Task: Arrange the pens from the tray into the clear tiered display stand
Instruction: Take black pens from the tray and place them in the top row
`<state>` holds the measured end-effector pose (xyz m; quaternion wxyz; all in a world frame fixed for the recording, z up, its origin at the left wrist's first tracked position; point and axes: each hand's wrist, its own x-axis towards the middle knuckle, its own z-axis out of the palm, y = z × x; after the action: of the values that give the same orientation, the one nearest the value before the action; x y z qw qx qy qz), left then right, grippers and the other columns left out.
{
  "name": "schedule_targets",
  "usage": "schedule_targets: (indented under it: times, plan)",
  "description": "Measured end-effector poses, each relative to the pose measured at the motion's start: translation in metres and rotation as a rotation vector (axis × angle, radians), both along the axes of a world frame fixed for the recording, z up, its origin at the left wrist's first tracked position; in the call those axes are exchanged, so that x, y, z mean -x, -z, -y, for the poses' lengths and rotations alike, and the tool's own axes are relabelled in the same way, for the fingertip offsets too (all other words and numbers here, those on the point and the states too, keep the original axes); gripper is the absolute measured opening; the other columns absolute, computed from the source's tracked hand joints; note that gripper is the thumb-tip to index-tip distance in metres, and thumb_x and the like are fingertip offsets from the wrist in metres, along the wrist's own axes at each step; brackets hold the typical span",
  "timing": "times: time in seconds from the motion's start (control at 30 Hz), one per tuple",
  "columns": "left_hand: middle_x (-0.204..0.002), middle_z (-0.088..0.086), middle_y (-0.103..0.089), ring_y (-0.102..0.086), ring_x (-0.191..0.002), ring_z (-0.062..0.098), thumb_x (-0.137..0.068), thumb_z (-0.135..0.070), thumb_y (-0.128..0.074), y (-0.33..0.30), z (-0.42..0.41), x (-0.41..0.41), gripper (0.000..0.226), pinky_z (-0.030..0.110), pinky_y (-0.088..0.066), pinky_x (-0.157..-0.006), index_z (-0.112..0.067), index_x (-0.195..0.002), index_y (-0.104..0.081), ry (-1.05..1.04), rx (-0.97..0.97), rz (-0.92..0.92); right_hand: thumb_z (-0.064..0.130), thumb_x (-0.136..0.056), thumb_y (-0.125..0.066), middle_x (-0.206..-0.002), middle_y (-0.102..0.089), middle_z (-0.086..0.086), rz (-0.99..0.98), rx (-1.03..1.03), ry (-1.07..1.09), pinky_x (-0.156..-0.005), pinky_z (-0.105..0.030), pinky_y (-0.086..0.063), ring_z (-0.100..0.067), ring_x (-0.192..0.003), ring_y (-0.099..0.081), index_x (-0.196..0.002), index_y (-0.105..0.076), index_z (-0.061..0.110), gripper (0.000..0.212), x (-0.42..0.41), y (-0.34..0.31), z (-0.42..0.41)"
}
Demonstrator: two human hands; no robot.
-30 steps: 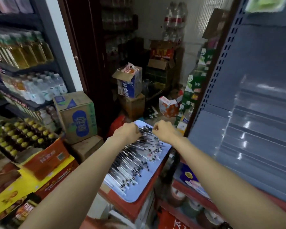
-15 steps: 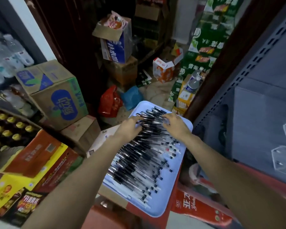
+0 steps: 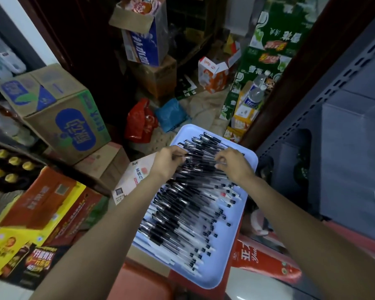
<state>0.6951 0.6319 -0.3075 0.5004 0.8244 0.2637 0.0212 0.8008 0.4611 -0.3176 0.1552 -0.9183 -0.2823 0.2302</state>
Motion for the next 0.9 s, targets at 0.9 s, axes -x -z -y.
schedule_targets:
  times: [0.9]
  plan:
    - [-0.082,0.004,-0.064,-0.068,-0.071,0.012,-0.096,-0.012,-0.050,-0.127,0.023,-0.006,0.021,0.019,-0.055,-0.067,-0.005,-0.111,-0.061,-0.267,0.459,0.567,0.007,-0.095,-0.050,-0.100,-0.063,-0.002,-0.184,-0.756,0.503,-0.077,-0.027,-0.049,-0.002,-0.080,-0.059,-0.100,-0.059,0.011,0.011,0.039,-0.157,0.041]
